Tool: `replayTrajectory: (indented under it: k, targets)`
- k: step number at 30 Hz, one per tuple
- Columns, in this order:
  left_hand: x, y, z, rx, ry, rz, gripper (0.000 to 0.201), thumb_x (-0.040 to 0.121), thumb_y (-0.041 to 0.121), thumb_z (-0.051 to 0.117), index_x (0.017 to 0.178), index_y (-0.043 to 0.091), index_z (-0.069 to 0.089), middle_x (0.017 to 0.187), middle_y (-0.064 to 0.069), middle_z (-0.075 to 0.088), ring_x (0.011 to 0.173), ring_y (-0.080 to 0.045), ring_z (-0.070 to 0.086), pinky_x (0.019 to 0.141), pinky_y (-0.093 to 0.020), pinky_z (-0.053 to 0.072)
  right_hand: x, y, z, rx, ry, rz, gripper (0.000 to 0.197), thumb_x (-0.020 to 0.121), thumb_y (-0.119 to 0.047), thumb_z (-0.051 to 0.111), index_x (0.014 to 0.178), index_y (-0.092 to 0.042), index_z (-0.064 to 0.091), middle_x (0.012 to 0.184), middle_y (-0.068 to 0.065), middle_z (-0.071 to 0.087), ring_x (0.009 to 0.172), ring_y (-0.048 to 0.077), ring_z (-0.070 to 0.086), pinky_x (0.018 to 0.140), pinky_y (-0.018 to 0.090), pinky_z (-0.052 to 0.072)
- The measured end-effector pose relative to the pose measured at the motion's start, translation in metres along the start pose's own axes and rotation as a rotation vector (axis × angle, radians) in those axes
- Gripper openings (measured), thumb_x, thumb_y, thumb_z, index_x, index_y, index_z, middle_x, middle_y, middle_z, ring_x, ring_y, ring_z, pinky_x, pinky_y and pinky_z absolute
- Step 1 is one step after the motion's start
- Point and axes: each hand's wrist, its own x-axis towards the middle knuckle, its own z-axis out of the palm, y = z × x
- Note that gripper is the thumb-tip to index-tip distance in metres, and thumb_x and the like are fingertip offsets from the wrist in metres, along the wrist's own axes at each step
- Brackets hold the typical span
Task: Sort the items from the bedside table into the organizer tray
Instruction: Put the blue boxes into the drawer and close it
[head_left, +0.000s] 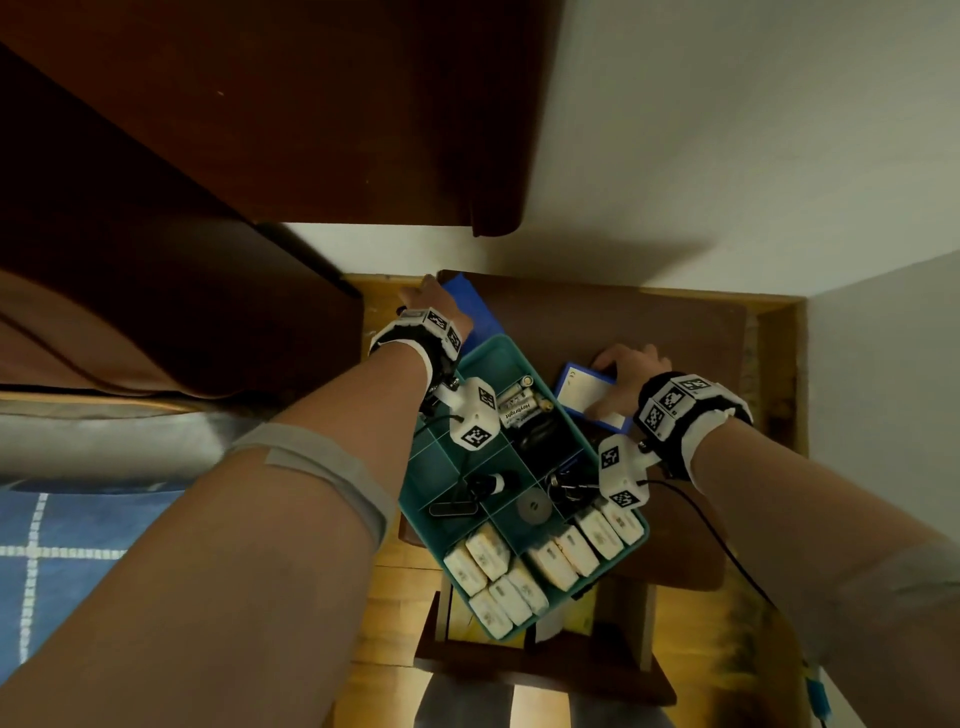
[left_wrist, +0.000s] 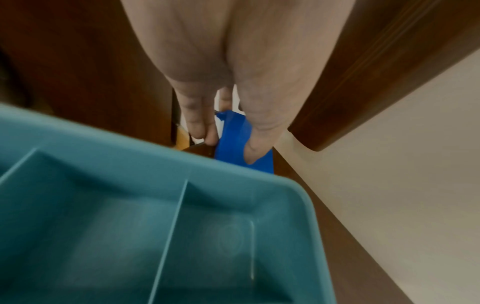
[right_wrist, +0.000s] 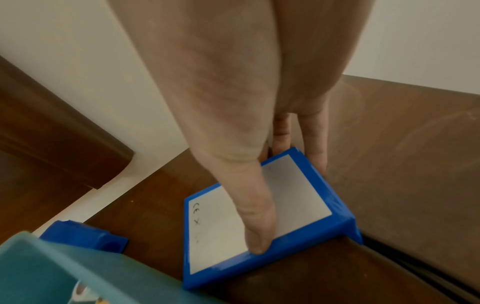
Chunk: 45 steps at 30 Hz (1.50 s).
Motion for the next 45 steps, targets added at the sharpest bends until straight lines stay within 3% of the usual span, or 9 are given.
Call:
replayTrajectory:
  k: [3, 7, 10, 20, 23, 26, 30, 41, 45]
  targets:
    - [0.006, 0.000, -0.005, 0.179, -0.002, 0.040, 0.057, 0.091, 0.049, 0.059, 0.130, 0.008, 0.050, 0.132, -0.016, 0.049, 0.120, -0.034, 0.050, 0.097, -0.040, 0.043, 0.001, 0.000, 0.002, -0.002, 0.005, -0.002, 0.076, 0.065, -0.039, 0.087, 0.130, -0.032, 0.049, 0.129, 0.012, 0.037, 0.123, 0.039, 0.037, 0.101, 0.048, 0.040]
    - [0.012, -0.004, -0.004, 0.165, -0.021, -0.003, 0.085, 0.087, 0.052, 0.062, 0.150, 0.007, 0.028, 0.152, -0.018, 0.028, 0.136, -0.038, 0.034, 0.107, -0.044, 0.036, 0.000, 0.000, 0.003, 0.006, 0.019, -0.005, 0.075, 0.064, -0.039, 0.088, 0.129, -0.032, 0.050, 0.128, 0.011, 0.038, 0.122, 0.038, 0.038, 0.100, 0.047, 0.040]
    - [0.020, -0.003, -0.001, -0.007, -0.051, 0.020, 0.093, 0.082, 0.050, 0.068, 0.151, 0.005, 0.024, 0.147, -0.016, 0.041, 0.127, -0.033, 0.047, 0.104, -0.043, 0.043, 0.000, 0.000, 0.004, 0.018, 0.027, -0.002, 0.074, 0.065, -0.038, 0.088, 0.129, -0.032, 0.050, 0.128, 0.011, 0.038, 0.122, 0.038, 0.038, 0.101, 0.047, 0.040]
    - [0.014, -0.002, 0.008, 0.092, -0.060, 0.078, 0.106, 0.088, 0.054, 0.063, 0.155, -0.001, 0.003, 0.163, -0.018, 0.010, 0.148, -0.037, 0.017, 0.117, -0.044, 0.024, 0.002, 0.006, 0.007, 0.042, 0.051, -0.013, 0.074, 0.067, -0.038, 0.087, 0.130, -0.030, 0.049, 0.129, 0.011, 0.039, 0.123, 0.038, 0.038, 0.101, 0.045, 0.039]
    - [0.025, -0.010, 0.011, 0.087, -0.066, 0.091, 0.097, 0.085, 0.066, 0.056, 0.150, 0.000, 0.026, 0.152, -0.021, 0.036, 0.134, -0.038, 0.042, 0.105, -0.042, 0.037, 0.005, 0.006, 0.008, 0.046, 0.053, -0.014, 0.074, 0.067, -0.038, 0.087, 0.130, -0.030, 0.049, 0.128, 0.010, 0.041, 0.122, 0.037, 0.039, 0.101, 0.044, 0.039]
    - [0.023, -0.012, 0.005, 0.060, -0.032, 0.102, 0.082, 0.080, 0.071, 0.057, 0.128, 0.005, 0.050, 0.106, -0.014, 0.060, 0.092, -0.029, 0.059, 0.083, -0.037, 0.046, 0.005, 0.006, 0.008, 0.049, 0.044, -0.011, 0.074, 0.067, -0.038, 0.087, 0.130, -0.029, 0.049, 0.126, 0.010, 0.042, 0.121, 0.036, 0.040, 0.100, 0.044, 0.040]
    - [0.013, -0.010, -0.014, -0.115, 0.113, 0.058, 0.083, 0.081, 0.062, 0.065, 0.139, 0.007, 0.042, 0.138, -0.016, 0.050, 0.124, -0.034, 0.051, 0.099, -0.046, 0.047, 0.001, 0.000, 0.006, 0.084, 0.061, 0.001, 0.075, 0.066, -0.035, 0.088, 0.130, -0.028, 0.049, 0.126, 0.010, 0.047, 0.119, 0.034, 0.047, 0.100, 0.045, 0.045]
    - [-0.041, -0.019, -0.018, -0.634, 0.319, 0.074, 0.044, 0.087, 0.045, 0.064, 0.114, 0.012, 0.053, 0.104, -0.005, 0.063, 0.087, -0.025, 0.063, 0.076, -0.034, 0.051, -0.019, -0.004, -0.002, 0.142, 0.211, -0.028, 0.051, 0.080, -0.026, 0.076, 0.127, -0.016, 0.058, 0.124, 0.011, 0.060, 0.119, 0.035, 0.050, 0.099, 0.046, 0.049]
    - [-0.068, -0.020, -0.020, -0.950, 0.268, 0.068, 0.034, 0.081, 0.049, 0.069, 0.093, 0.023, 0.051, 0.085, -0.002, 0.069, 0.068, -0.022, 0.071, 0.072, -0.045, 0.062, -0.039, 0.002, -0.009, 0.198, 0.334, -0.009, 0.045, 0.084, -0.027, 0.071, 0.126, -0.020, 0.059, 0.122, 0.011, 0.060, 0.116, 0.035, 0.050, 0.097, 0.042, 0.046]
